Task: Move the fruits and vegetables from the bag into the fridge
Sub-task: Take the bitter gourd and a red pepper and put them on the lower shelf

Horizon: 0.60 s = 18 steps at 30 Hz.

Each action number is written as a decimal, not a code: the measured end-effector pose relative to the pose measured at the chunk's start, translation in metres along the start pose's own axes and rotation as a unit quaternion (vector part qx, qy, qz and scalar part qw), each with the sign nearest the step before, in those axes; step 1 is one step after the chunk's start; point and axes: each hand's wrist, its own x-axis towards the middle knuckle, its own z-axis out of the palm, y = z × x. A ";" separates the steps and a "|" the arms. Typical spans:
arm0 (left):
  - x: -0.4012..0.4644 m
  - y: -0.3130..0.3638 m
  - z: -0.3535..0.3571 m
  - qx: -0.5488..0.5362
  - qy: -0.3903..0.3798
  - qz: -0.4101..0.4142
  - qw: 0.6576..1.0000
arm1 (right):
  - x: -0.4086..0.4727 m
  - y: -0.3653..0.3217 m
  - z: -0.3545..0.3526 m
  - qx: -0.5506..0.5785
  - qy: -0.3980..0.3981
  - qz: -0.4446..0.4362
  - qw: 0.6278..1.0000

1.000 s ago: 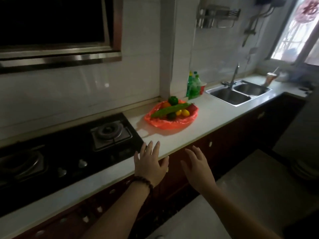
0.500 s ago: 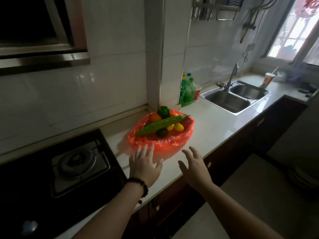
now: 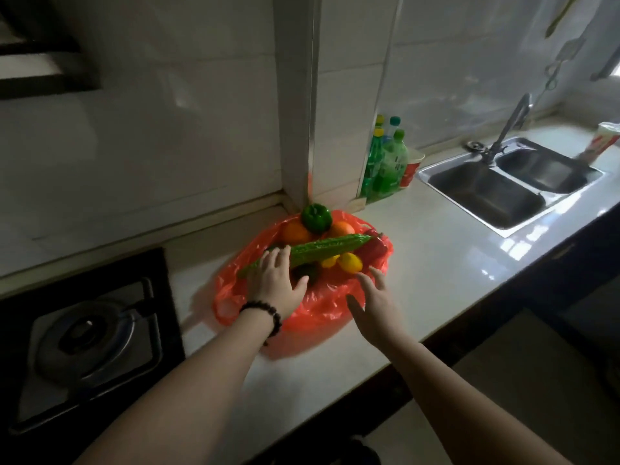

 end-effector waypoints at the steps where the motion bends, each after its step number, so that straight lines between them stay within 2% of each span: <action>1: 0.014 0.003 0.005 0.013 -0.003 -0.005 1.000 | 0.015 0.008 -0.001 -0.003 -0.005 -0.008 1.000; 11: 0.096 0.026 0.064 0.111 -0.082 -0.071 0.988 | 0.110 0.083 -0.007 0.021 -0.080 -0.091 0.992; 18: 0.104 0.030 0.075 0.146 -0.028 -0.071 0.986 | 0.133 0.105 -0.007 0.013 -0.109 -0.102 0.989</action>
